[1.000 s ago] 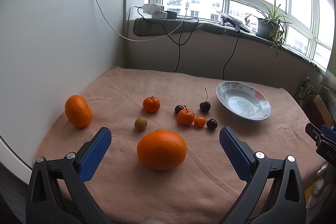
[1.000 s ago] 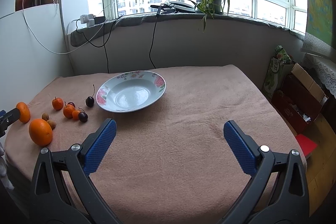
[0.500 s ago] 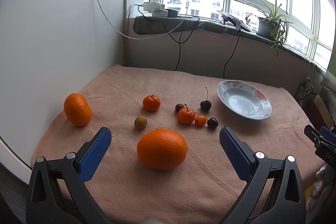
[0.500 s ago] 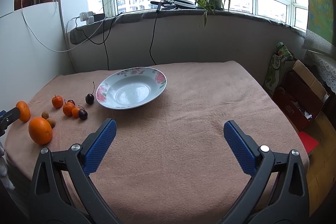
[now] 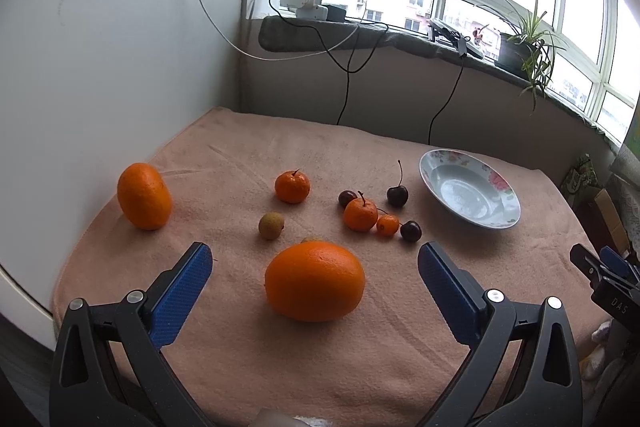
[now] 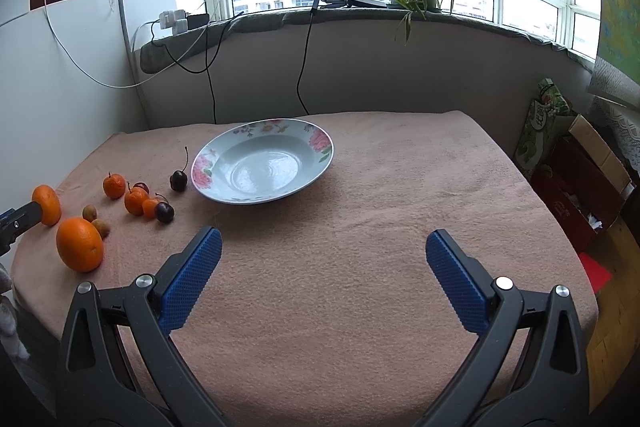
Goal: Organize fruits
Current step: 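Move the open right gripper around the large orange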
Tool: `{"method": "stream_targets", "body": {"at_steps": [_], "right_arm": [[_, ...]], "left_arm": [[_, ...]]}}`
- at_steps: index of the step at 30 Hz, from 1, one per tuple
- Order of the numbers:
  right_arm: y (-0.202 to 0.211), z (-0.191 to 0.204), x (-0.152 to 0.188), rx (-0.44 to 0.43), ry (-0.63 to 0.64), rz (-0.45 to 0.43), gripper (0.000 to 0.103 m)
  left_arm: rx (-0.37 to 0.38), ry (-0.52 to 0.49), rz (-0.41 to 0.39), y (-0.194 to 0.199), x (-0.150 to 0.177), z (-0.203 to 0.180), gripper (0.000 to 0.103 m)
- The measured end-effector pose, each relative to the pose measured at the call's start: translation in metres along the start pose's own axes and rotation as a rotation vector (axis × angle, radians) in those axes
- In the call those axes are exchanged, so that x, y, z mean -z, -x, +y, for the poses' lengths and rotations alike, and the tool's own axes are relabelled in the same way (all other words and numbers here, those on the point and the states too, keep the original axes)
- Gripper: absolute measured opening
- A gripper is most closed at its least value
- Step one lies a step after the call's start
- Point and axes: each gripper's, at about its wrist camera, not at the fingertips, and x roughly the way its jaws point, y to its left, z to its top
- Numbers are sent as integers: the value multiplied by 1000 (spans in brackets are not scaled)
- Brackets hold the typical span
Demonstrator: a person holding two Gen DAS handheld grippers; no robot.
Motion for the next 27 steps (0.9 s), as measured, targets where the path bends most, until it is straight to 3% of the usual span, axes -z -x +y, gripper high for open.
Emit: {"method": "stream_targets", "body": {"at_steps": [6,23,27], "right_arm": [[-10,16,-4,-70,31,30,103],[-45,84,-20,-460,84,200,103],[-54,105,-20,-517,106,245,103]], "left_arm": [[56,76,55,-5,7,21,102],[172,155,139,-21,25,44,97],[195,159,152,-26,26,45,97]]}}
